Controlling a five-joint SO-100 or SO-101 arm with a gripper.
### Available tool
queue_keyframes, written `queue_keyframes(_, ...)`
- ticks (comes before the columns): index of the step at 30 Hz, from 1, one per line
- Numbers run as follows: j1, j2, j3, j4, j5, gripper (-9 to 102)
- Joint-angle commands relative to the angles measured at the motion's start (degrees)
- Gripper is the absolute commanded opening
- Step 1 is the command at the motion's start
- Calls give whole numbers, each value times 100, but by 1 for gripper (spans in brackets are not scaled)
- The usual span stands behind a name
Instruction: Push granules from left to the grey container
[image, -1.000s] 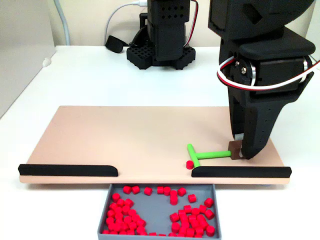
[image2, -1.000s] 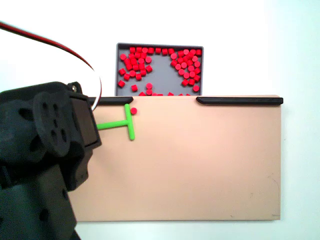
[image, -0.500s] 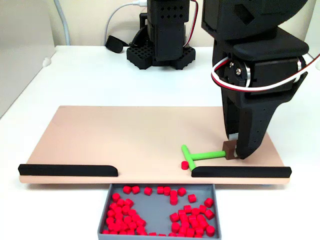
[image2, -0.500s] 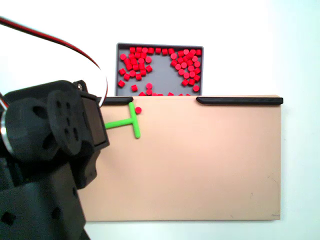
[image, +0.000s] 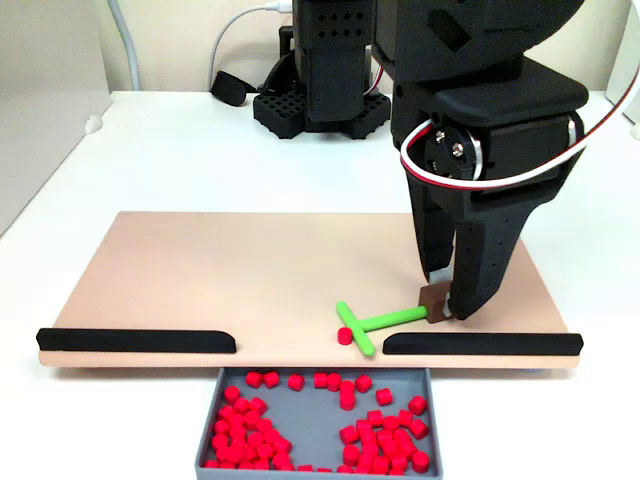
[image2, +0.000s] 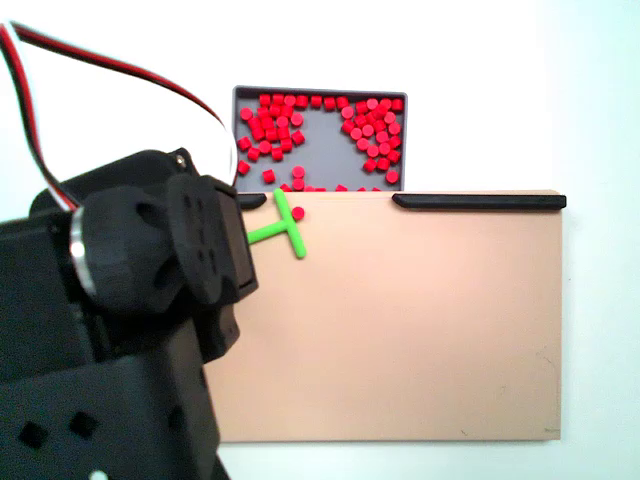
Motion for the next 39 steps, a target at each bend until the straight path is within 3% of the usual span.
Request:
queue_keyframes(1, 132, 114, 35, -18, -378, 0)
queue_keyframes(7, 316, 132, 35, -18, -1116, 0)
queue_keyframes(15, 527, 325, 35, -88, -2883, 0)
queue_keyframes(20, 448, 932, 229, -18, -3261, 0)
queue_keyframes(26, 193, 3006, 2417, -18, -4087, 0)
queue_keyframes(31, 387, 4693, 4430, -105, -5616, 0)
queue_keyframes(39, 729, 6319, 6267, -343, -7225, 0)
